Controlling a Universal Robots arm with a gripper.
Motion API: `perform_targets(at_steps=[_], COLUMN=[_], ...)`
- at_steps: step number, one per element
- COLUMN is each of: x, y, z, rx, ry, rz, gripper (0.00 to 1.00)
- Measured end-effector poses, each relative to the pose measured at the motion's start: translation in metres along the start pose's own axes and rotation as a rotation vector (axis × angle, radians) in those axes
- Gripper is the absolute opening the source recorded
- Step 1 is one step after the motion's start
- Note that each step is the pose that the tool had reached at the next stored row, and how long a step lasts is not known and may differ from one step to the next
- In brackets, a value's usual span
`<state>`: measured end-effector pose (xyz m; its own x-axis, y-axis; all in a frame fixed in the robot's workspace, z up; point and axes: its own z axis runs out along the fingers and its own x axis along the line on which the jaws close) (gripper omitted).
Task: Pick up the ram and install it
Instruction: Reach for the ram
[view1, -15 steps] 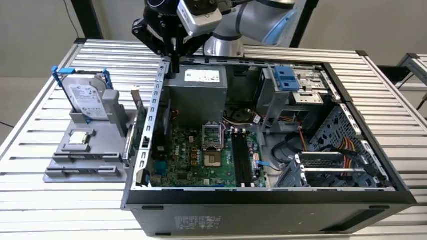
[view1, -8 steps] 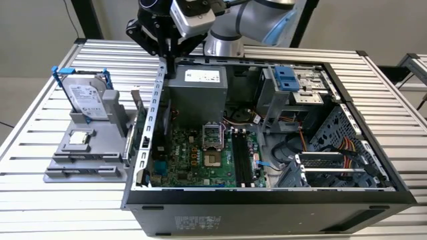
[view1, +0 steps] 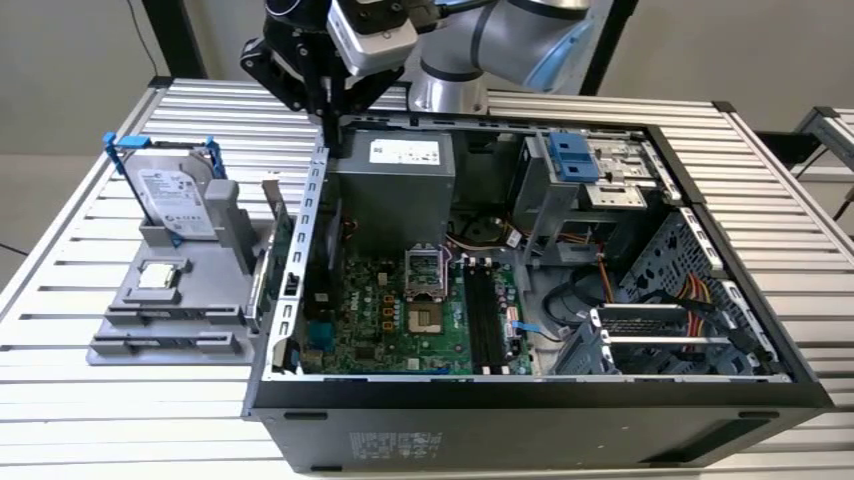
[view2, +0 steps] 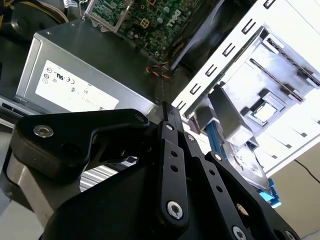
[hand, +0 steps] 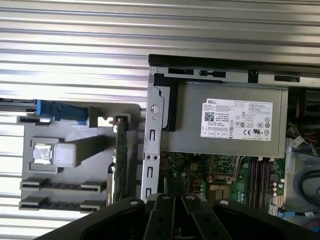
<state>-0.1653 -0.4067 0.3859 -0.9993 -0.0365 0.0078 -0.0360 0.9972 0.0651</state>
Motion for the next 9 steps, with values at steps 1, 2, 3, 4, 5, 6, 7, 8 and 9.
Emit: perform_targets(at_steps=[1,2,3,4,5,6,7,8,9], x=[0.0007,0.0015,0.0022,0.003,0.0039,0.0047,0.0055,0.0063,0.0072], y=[0.0,0.0,0.0001,0.0001,0.0001,0.0002,0.0002,0.0002,0.0002], z=[0.0,0.0,0.0,0.0001,0.0001,0.0001,0.0001,0.0001,0.0001], rx=[-0.0001,-0.0001,-0.0001,-0.0001,-0.0001,-0.0003,-0.0003,-0.0002,-0.0003], ry=[0.0013,0.0025,0.0037,0.0048,0.006,0.0069,0.0078,0.0088,0.0096], rz=[0.0,0.0,0.0,0.0,0.0,0.001,0.001,0.001,0.001], gripper=[0.0,0.0,0.0,0.0,0.0,0.0,0.0,0.0,0.0])
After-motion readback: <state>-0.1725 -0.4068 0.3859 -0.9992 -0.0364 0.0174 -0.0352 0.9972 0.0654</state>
